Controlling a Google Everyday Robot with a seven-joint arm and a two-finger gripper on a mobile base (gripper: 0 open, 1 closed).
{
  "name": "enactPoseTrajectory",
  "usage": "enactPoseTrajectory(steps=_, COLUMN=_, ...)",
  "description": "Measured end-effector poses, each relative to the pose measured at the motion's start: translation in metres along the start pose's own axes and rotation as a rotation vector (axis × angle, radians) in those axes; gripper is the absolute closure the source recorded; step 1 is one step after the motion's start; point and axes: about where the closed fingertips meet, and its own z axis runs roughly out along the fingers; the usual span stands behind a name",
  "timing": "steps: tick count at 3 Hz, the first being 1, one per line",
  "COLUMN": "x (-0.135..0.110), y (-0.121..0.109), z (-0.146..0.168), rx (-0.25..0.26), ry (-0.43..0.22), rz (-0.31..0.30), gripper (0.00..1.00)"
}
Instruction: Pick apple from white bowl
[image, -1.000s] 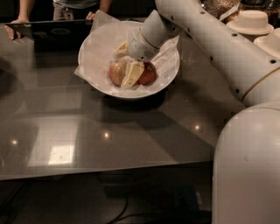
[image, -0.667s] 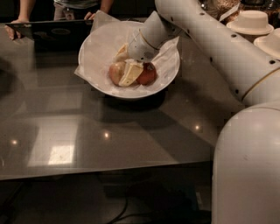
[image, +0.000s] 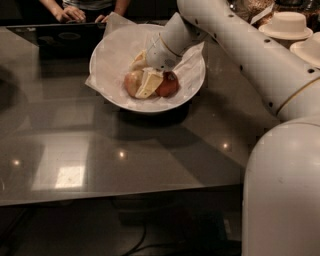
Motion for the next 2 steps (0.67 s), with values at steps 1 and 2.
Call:
enactPoseTrajectory(steps=1, x=0.000, y=0.000, z=0.000, rx=0.000, ry=-0.001, rz=0.000, gripper=1.00)
enactPoseTrajectory(steps=2, x=-0.005, y=0.000, z=-0.011, rx=0.027, ry=-0.045, rz=-0.003, gripper=1.00)
